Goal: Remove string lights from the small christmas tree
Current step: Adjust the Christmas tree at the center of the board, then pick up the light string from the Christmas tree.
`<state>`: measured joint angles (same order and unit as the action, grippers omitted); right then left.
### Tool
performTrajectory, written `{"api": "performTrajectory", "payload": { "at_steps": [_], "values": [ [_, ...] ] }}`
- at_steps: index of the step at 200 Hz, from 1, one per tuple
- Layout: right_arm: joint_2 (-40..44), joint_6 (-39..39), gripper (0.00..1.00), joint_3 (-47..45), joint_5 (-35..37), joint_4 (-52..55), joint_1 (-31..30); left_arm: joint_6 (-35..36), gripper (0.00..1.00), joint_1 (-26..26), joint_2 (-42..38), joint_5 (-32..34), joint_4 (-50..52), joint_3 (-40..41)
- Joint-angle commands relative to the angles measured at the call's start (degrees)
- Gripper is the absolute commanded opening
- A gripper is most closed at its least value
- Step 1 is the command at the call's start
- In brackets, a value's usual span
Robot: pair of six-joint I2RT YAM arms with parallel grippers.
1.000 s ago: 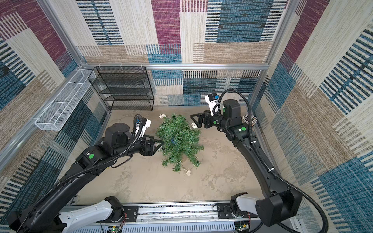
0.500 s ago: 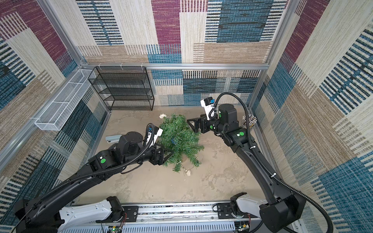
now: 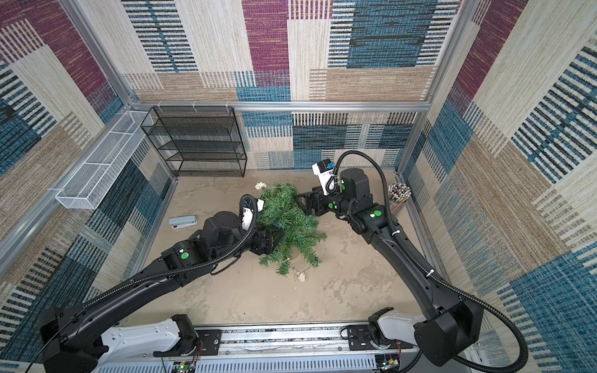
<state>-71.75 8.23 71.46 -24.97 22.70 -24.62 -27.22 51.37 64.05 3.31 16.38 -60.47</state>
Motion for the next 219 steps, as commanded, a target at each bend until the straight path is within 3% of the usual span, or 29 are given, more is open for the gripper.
{"api": "performTrajectory", "payload": {
  "at_steps": [1,77,112,164,219],
  "values": [
    [0.16,-0.62,0.86,-0.53,0.17,-1.15,-0.43,-2.37,0.83,0.12,-0.02,2.40,-6.71,1.60],
    [0.54,-1.37,0.83,-0.97,-0.10,-1.08,-0.81,-2.88,0.82,0.45,1.94,2.19,-14.15,4.27],
    [0.51,-1.72,0.82,-1.02,-0.28,-0.88,-0.90,-2.75,0.59,0.52,1.40,4.28,-14.83,5.15],
    [1.12,-2.56,0.82,-0.93,0.60,-0.45,-0.92,-1.54,0.35,0.74,-1.05,4.03,-12.02,4.45],
    [2.05,-3.74,0.83,-0.53,1.98,0.52,-0.54,1.04,0.24,0.93,-2.79,3.66,-2.27,-0.78]
  ]
}}
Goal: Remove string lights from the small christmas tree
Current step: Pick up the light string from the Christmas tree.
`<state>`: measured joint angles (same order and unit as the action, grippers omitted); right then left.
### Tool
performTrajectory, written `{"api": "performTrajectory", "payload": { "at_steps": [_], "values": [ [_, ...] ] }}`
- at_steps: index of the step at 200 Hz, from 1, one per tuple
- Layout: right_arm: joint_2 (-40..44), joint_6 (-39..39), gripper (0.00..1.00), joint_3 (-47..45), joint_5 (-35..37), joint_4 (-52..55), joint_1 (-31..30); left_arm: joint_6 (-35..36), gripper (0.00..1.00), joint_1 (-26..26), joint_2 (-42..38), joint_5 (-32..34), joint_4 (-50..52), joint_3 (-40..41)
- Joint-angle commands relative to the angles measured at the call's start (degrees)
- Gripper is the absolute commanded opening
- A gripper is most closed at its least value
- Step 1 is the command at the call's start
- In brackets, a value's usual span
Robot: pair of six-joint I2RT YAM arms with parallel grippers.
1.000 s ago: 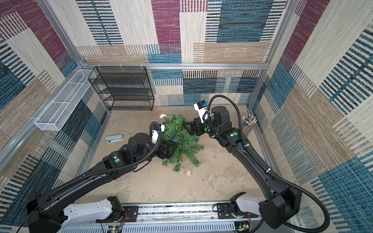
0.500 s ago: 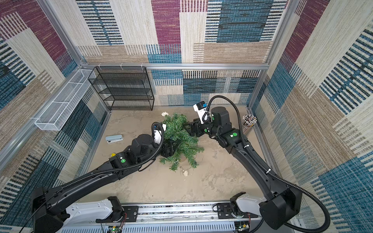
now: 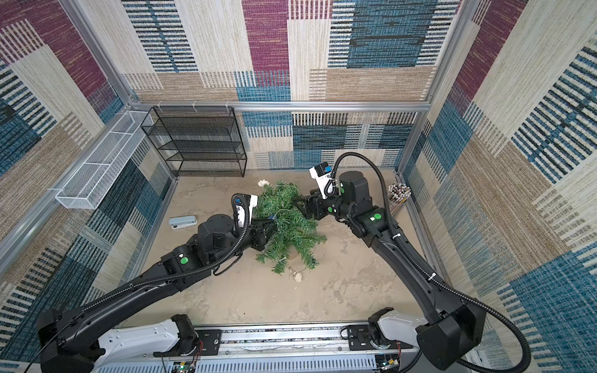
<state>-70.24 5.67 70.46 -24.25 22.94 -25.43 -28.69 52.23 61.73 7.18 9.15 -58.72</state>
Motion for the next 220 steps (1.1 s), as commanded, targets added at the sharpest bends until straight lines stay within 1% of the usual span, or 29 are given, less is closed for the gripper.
{"api": "performTrajectory", "payload": {
  "at_steps": [1,36,66,84,108,129,162,196,220],
  "values": [
    [0.54,-1.19,0.83,0.47,1.24,0.27,0.32,2.59,0.25,0.07,-0.48,-0.18,5.16,-2.62],
    [1.06,-1.95,0.83,0.72,1.67,1.12,0.92,6.82,0.22,0.14,1.81,-0.34,13.74,-9.54],
    [1.67,-3.44,0.85,2.52,2.52,2.96,2.00,11.91,0.22,0.11,5.00,-0.77,20.07,-16.41],
    [2.53,-4.51,0.87,3.49,1.89,3.16,2.58,14.72,0.22,0.10,6.96,-1.09,23.51,-20.70],
    [3.52,-6.05,0.92,4.12,-1.04,2.91,2.76,18.16,0.23,0.24,9.31,-1.29,27.58,-25.66],
    [4.02,-7.20,0.97,4.16,-3.61,2.44,2.74,20.92,0.22,0.33,10.57,-1.97,29.35,-28.61],
    [4.25,-9.11,1.00,4.14,-6.80,1.01,2.23,24.65,0.24,0.41,12.57,-3.29,30.48,-32.17],
    [4.05,-9.87,0.99,3.95,-8.64,-1.78,1.97,26.69,0.24,0.42,15.95,-5.56,30.93,-36.46],
    [3.38,-9.89,0.98,3.31,-8.71,-3.92,1.88,27.80,0.24,0.40,18.42,-7.25,30.94,-38.66]
  ]
}}
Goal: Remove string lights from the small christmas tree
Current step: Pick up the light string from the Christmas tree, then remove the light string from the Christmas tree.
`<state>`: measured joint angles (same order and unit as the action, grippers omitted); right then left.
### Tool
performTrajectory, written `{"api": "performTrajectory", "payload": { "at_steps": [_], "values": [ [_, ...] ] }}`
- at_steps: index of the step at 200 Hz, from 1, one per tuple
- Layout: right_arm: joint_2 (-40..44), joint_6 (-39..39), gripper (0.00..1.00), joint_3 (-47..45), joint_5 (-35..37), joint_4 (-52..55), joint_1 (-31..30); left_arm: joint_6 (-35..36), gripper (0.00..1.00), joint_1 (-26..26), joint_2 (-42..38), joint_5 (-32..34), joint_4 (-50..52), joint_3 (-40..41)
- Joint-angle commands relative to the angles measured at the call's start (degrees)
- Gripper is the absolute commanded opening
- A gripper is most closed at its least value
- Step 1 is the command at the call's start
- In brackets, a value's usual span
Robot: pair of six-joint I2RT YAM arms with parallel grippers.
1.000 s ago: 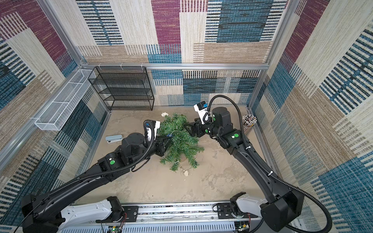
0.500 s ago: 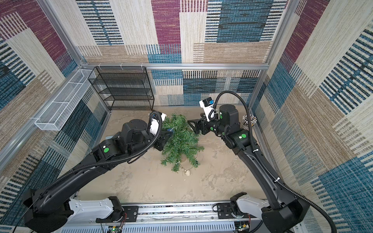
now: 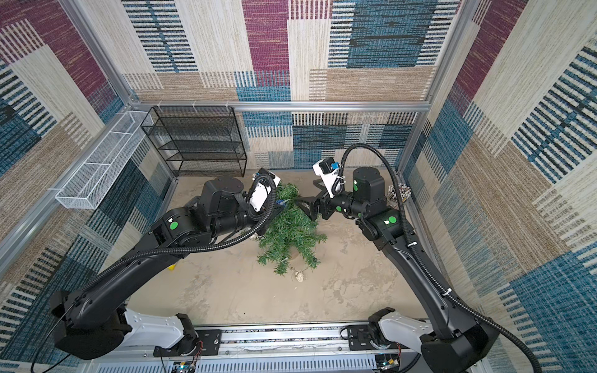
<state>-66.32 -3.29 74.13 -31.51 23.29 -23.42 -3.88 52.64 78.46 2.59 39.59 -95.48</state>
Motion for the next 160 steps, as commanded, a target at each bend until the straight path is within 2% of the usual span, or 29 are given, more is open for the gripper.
{"api": "performTrajectory", "payload": {
  "at_steps": [1,54,100,117,160],
  "values": [
    [-0.59,-0.93,0.98,-0.38,-1.50,-4.33,-0.13,3.04,0.24,-0.01,1.79,-2.67,0.54,-1.99],
    [-1.09,-1.92,1.00,-1.27,-1.38,-6.56,-0.11,3.88,0.24,0.00,4.29,-2.87,0.29,-5.45],
    [-0.39,-1.94,0.94,-2.89,0.12,-10.10,-0.01,4.62,0.28,0.00,6.17,-5.40,1.06,-8.52],
    [0.24,-1.23,0.86,-4.25,1.44,-13.09,-0.10,4.92,0.29,-0.06,6.52,-6.54,0.75,-8.84],
    [4.85,1.73,0.50,-10.23,3.68,-23.41,-0.05,5.03,0.32,0.00,7.23,-6.98,1.00,-9.58]
  ]
}}
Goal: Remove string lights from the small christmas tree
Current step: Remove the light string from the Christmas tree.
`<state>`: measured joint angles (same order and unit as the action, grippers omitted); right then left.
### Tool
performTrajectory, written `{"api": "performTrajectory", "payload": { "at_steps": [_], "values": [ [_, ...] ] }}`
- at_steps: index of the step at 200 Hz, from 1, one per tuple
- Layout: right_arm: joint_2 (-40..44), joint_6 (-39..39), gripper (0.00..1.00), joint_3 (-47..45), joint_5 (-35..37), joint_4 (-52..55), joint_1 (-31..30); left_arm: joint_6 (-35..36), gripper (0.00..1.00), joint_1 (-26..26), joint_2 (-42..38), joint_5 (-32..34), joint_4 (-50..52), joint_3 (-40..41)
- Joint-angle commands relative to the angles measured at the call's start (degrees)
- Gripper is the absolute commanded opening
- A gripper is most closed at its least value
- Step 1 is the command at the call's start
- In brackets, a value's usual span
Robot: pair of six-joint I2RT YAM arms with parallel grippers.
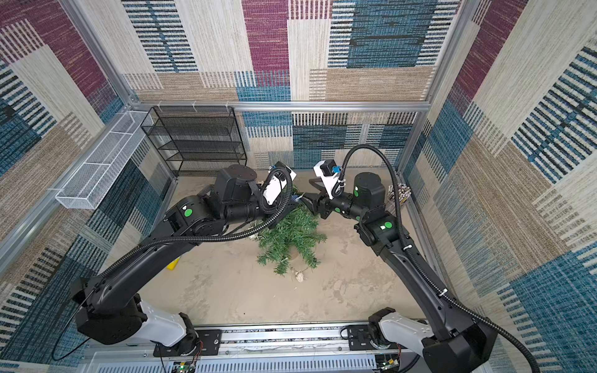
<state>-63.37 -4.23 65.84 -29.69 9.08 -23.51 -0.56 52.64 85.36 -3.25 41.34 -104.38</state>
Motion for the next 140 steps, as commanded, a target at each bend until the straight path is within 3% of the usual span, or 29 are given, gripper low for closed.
{"api": "performTrajectory", "payload": {
  "at_steps": [1,19,91,140],
  "values": [
    [2.01,2.75,0.49,-1.99,1.89,-9.36,0.04,1.71,0.32,-0.04,0.33,-1.19,-0.79,-0.67],
    [2.55,3.81,0.38,-2.74,2.25,-11.16,0.10,1.52,0.35,-0.04,0.42,-1.98,-1.37,-0.64],
    [0.44,4.52,0.18,-2.51,0.96,-12.77,0.11,1.11,0.36,-0.09,0.12,-2.02,-2.80,0.09],
    [0.09,5.09,0.12,-2.14,2.40,-11.80,1.59,0.57,0.51,-0.69,-4.32,2.90,-5.28,3.51]
  ]
}}
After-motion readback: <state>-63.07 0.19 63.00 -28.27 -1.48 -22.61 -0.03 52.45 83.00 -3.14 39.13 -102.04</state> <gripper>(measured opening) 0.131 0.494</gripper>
